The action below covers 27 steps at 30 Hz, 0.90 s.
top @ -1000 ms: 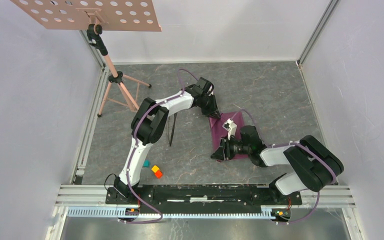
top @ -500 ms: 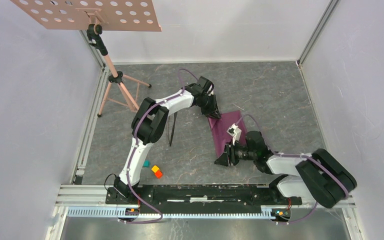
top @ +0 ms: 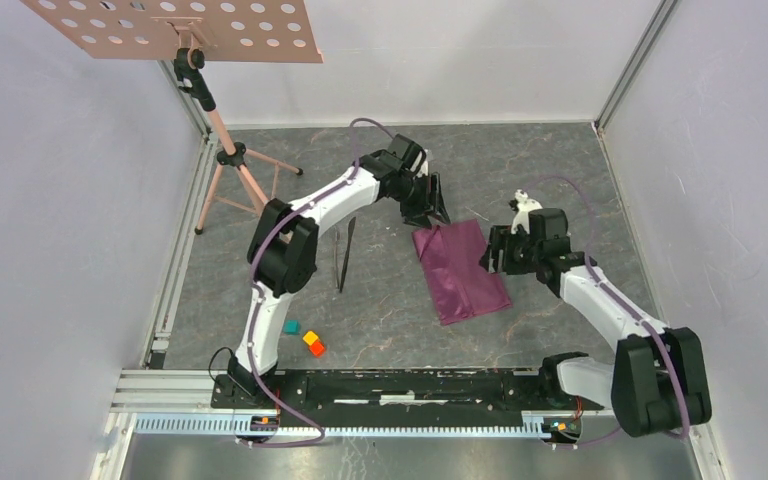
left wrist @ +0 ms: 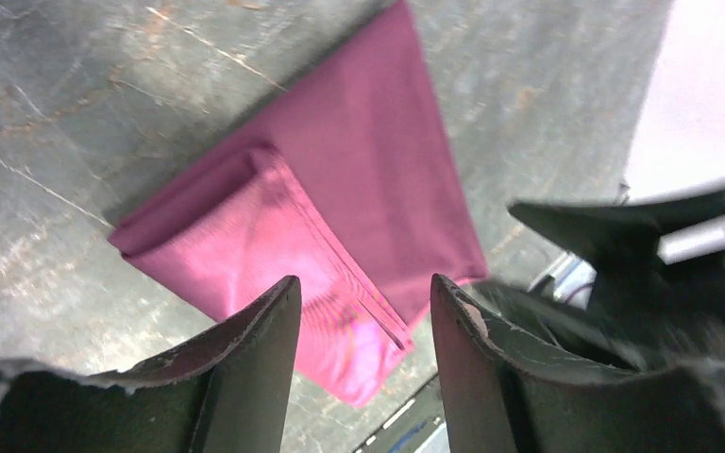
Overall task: Fold the napkin into a case and place the utensils inside
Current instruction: Smooth out the 2/3-rectangle-folded napkin at the center of the board, then pick up the 2/3-rectangle-folded napkin from the center of the board.
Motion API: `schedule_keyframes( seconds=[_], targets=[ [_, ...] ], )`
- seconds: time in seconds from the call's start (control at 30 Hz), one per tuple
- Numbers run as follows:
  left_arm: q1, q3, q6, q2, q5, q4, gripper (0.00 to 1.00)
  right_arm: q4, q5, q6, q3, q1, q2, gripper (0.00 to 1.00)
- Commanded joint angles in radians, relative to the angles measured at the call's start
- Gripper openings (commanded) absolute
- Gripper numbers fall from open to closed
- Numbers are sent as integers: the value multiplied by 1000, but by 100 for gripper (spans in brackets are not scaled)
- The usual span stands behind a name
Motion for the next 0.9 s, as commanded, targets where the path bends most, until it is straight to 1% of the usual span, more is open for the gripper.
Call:
schedule_keyframes(
  seconds=[0.0,0.13,0.23,0.43,0.53,0.6,0.7,0.77,0.8,0.83,0.87],
  targets=[
    [-3,-28,82,-165,69,-26,61,-65,37,-28,10,-99,59,70],
    [-4,-136,102,-275,50,-25,61,-47,11,-48,-19,-139,109,67],
    [-6,-246,107,-360,44,3,62,-4,-55,-48,-59,-139,116,59],
    [-25,-508,112,-546,10,51,61,30,-78,-61,-131,-129,101,43],
    [-43,-623,89,-641,-33,80,60,48,-95,-27,-174,-80,70,36],
    [-72,-685,70,-690,-78,87,60,90,-120,47,-213,1,44,34],
    [-133,-774,10,-751,-157,129,63,160,-116,181,-250,160,-12,34],
    [-198,-823,-41,-785,-241,171,65,194,-106,254,-266,207,-63,36],
    [-232,-843,-67,-792,-272,186,65,198,-102,273,-270,209,-90,38],
    [-264,-853,-96,-795,-309,199,65,192,-85,277,-269,211,-111,43],
    [-291,-862,-118,-793,-345,209,65,154,-43,265,-259,210,-130,53]
  ],
)
